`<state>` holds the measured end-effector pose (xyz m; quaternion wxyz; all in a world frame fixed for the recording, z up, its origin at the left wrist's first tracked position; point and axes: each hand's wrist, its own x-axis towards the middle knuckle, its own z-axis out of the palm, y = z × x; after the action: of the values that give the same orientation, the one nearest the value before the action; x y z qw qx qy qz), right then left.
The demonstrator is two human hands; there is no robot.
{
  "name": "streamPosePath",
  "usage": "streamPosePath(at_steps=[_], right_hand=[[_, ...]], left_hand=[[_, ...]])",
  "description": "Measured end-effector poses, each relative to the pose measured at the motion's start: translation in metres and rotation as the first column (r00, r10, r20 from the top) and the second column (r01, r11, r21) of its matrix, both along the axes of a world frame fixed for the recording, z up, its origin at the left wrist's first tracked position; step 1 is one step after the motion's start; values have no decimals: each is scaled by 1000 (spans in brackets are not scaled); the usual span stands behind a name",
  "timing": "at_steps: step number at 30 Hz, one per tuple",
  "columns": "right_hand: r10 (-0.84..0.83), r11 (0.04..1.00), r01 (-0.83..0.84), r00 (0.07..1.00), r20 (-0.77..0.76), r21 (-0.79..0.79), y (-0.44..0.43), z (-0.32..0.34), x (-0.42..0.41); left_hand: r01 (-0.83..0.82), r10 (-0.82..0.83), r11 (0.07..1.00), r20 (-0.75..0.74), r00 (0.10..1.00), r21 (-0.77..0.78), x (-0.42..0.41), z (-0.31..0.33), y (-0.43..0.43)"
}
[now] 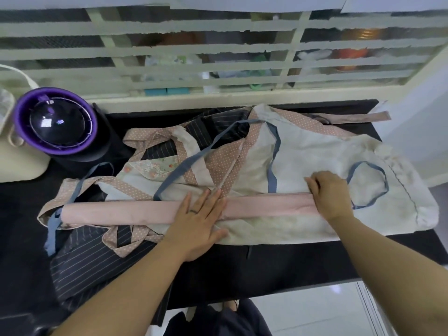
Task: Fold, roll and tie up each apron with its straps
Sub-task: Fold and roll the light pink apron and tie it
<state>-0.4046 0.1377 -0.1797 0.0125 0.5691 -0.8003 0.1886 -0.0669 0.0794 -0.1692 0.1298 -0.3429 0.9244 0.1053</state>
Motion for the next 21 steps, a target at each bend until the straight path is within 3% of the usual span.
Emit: streamPosePath(at_steps=[3, 6, 7, 8, 9, 10, 11, 12, 14, 17, 18, 19, 21], right_hand=[[-64, 987, 80, 991, 119, -138, 11, 17, 10], [-196, 915, 313, 897, 395, -256, 35, 44, 67], [-276, 862, 456, 787, 552, -220, 43, 49, 86], [-355, 783, 613, 581, 733, -107, 48, 51, 102], [-372, 712, 699, 294, 880, 68, 48, 50, 114], [-324, 677, 702, 13, 946, 222, 46, 48, 122], [-254, 666, 671, -208, 945, 327, 43, 46, 127], [-204, 670, 630, -351, 914, 392, 38, 47, 129], [-162, 701, 555, -487, 858, 448, 25, 52, 131], [-104, 750, 508, -543, 833, 425, 11, 55, 140], [-107, 771, 509, -489, 866, 383, 8, 55, 148], [-147, 801, 496, -381, 913, 336, 7, 55, 157], [-225, 881, 409, -83, 971, 239, 5, 49, 174]], left_hand=[[-25, 25, 998, -7, 1000, 56, -1, 5, 1], [-27, 29, 997, -16, 999, 75, 0, 5, 1], [-31, 33, 996, -16, 999, 88, 0, 5, 1], [-26, 27, 995, -11, 1000, 95, -1, 4, 1], [-28, 29, 995, -13, 999, 96, -1, 5, 1], [-34, 36, 995, -19, 999, 95, -1, 5, 1], [-37, 39, 995, -20, 999, 94, -2, 6, 1], [-37, 39, 995, -14, 999, 90, -1, 6, 1], [-35, 35, 996, -4, 999, 79, -1, 5, 0], [-33, 34, 995, -12, 999, 96, -1, 6, 1], [-33, 34, 994, -10, 999, 101, 0, 7, 1], [-35, 36, 993, -9, 999, 110, 0, 9, 2], [-36, 38, 992, -12, 999, 123, 0, 13, 1]])
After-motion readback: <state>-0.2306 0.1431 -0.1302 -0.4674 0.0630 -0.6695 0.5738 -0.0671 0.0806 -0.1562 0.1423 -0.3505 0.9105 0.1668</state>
